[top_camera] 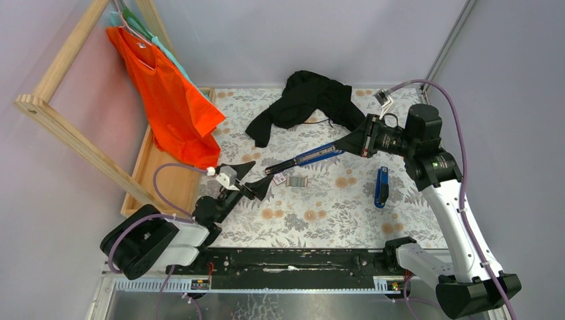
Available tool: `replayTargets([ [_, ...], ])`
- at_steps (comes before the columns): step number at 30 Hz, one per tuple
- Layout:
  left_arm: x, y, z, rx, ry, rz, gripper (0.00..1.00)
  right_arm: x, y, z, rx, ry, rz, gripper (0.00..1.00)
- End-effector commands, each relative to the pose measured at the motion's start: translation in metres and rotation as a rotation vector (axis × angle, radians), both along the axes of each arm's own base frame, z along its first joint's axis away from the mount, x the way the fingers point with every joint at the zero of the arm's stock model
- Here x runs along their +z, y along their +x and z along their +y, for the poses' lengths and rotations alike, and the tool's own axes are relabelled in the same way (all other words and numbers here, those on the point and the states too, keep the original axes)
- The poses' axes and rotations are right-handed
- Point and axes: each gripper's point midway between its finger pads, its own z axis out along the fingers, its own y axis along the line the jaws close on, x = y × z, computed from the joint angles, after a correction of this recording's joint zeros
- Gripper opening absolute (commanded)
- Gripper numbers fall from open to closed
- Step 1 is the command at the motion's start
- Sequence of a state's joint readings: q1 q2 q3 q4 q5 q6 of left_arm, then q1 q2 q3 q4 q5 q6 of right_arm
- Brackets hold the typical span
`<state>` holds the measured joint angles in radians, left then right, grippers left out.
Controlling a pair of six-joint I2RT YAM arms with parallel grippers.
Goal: Load the staples into the stapler
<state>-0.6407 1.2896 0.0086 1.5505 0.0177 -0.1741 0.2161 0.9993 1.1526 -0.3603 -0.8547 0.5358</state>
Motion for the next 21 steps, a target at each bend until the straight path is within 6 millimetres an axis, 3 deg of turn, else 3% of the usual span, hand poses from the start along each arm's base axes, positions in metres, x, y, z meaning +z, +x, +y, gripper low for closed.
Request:
replayTargets([
  [1,0.021,0.001,0.010,0.037,-0.100,-0.014,0.93,0.030,-0.005,-0.002,-0.018,0.015,-0.108,0.00],
  [3,0.023,0.001,0.010,0.033,-0.122,0.015,1.00,0.023,0.002,-0.005,-0.057,-0.003,-0.106,0.00],
  [7,0.021,0.010,0.006,0.049,-0.153,0.164,1.00,0.012,0.016,-0.011,-0.127,-0.023,-0.128,0.00],
  [8,0.008,0.014,0.006,0.069,-0.134,0.251,1.00,0.008,0.019,-0.012,-0.140,-0.027,-0.138,0.00],
  [9,0.020,0.017,0.005,0.075,-0.163,0.265,1.00,0.005,0.021,-0.013,-0.149,-0.025,-0.153,0.00],
  [10,0.011,0.018,0.006,0.094,-0.148,0.338,1.00,0.002,0.022,-0.014,-0.163,-0.018,-0.165,0.00],
  [12,0.023,0.023,0.009,0.134,-0.212,0.424,1.00,-0.004,0.026,-0.015,-0.180,-0.006,-0.183,0.00],
  [16,0.021,0.029,0.016,0.241,-0.302,0.631,1.00,-0.016,0.030,-0.013,-0.195,0.053,-0.210,0.00],
  [21,0.032,0.028,-0.013,0.165,-0.320,0.845,1.00,-0.014,0.032,-0.013,-0.241,0.188,-0.282,0.00],
])
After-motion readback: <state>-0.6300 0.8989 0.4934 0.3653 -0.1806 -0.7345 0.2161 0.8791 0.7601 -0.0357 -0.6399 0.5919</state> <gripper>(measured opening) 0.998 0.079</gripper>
